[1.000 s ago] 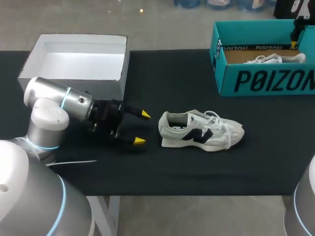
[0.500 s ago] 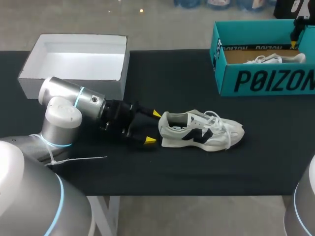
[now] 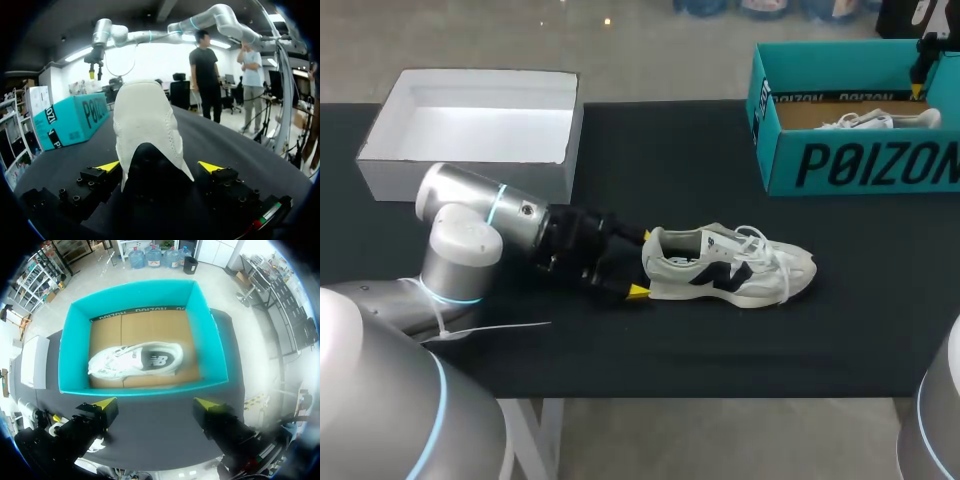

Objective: Take the shoe out of the shoebox, open the shoe tongue, remove and reinsert the insole, then place the shoe into the shoebox

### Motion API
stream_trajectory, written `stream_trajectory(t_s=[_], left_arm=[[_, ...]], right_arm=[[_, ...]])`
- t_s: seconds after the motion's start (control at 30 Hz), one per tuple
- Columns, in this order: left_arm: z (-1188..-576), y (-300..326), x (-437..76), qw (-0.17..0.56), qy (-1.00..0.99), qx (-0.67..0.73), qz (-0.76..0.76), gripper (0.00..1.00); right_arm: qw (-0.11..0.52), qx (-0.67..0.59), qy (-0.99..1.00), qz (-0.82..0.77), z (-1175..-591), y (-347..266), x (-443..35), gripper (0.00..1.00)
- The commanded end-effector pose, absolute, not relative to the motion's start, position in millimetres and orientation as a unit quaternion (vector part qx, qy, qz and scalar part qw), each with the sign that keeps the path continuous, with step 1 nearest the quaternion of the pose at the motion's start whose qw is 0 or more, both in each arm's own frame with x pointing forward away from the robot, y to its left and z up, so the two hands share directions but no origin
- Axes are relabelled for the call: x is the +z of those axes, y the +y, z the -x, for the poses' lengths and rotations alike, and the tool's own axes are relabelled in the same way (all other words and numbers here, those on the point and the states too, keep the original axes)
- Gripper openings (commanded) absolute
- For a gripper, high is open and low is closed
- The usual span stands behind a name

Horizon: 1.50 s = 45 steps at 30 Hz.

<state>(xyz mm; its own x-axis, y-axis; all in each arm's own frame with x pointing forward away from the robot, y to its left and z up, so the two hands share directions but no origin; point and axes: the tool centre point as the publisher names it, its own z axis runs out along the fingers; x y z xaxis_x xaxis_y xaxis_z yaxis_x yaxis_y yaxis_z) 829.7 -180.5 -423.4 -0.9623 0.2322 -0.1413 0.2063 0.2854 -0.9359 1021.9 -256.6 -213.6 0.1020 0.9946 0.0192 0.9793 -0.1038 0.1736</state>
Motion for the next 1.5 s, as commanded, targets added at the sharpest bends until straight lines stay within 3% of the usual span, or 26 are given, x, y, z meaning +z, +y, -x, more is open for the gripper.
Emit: stream_trajectory(t_s=[0.03,0.77,0.8,0.83,1.5], left_arm=[[-831,-184,-425,0.010,-0.801,0.584,0.135,1.00],[-829,-192,-435,0.005,-0.812,0.572,0.114,1.00],[-829,-193,-435,0.002,-0.812,0.572,0.115,0.81],[-829,-193,-436,0.001,-0.811,0.574,0.113,0.00],[-828,-194,-437,0.006,-0.811,0.574,0.112,0.00]], right_arm=[[0.058,0.065,0.667,-0.740,-1023,-257,-214,1.00],[0.058,0.065,0.667,-0.740,-1023,-257,-214,1.00],[0.058,0.065,0.667,-0.740,-1023,-257,-214,1.00],[0.058,0.065,0.667,-0.740,-1023,-257,-214,1.00],[0.058,0.065,0.667,-0.740,-1023,-257,-214,1.00]])
